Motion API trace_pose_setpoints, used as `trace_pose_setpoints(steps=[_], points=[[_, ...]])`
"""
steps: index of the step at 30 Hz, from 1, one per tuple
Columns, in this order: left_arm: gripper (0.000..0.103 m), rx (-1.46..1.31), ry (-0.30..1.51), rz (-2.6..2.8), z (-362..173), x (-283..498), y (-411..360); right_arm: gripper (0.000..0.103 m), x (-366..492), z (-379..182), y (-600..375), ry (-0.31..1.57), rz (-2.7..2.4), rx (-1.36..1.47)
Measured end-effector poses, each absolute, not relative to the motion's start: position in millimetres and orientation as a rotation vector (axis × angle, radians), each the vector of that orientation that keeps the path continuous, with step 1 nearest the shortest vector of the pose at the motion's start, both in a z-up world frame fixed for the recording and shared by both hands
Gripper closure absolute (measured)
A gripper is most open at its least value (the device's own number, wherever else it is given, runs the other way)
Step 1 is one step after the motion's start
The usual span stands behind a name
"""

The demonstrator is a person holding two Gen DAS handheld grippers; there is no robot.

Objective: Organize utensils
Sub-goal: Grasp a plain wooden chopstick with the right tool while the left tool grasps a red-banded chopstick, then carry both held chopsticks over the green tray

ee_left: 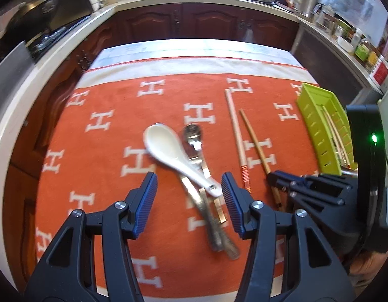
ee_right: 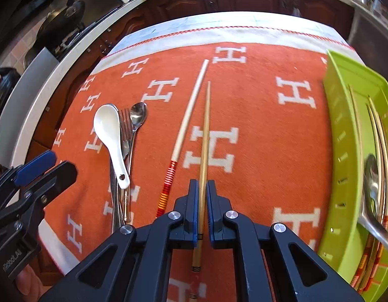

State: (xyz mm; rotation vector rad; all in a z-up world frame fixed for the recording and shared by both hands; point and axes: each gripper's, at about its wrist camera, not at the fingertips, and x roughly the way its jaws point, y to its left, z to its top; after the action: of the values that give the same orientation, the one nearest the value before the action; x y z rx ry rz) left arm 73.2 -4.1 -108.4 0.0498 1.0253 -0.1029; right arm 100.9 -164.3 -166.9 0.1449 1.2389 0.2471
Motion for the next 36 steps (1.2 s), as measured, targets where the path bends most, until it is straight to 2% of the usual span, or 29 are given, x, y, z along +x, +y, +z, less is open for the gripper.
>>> trace_pose_setpoints(steps=[10,16,19,20,21,22,30,36], points=[[0.053,0.113,1.113,-0.158,-148.9,124.3,-66.7,0.098,82.7,-145.7,-205.7,1.191,0.223,0.292],[0.061,0.177,1.158,-0.131,-171.4,139.6,-84.7,0.098,74.4,-136.2,-222.3,1.169,0.217,0.328],[0.073,0.189,1.16,-0.128,-177.2,141.2,-87.6,0.098,72.2,-137.0,-229.5,1.171,0.217,0.349],[0.081,0.184,1.164,-0.143,-177.6,141.3,-89.0,0.098,71.5,-137.2,-230.8,1.171,0.217,0.352],[0.095,0.179,1.17,-0.156,-177.8,141.2,-90.2,0.098,71.3,-138.0,-231.2,1.171,0.217,0.356],[0.098,0.18,1.173,-0.161,-178.2,140.6,-91.7,0.098,70.6,-137.9,-232.7,1.171,0.218,0.361],[0.1,0.064,1.223,-0.183,-167.2,130.9,-81.7,0.098,69.4,-132.9,-238.9,1.159,0.233,0.397],[0.1,-0.005,1.176,-0.275,-121.9,108.6,-88.2,0.098,58.1,-108.8,-253.3,1.128,0.26,0.452]])
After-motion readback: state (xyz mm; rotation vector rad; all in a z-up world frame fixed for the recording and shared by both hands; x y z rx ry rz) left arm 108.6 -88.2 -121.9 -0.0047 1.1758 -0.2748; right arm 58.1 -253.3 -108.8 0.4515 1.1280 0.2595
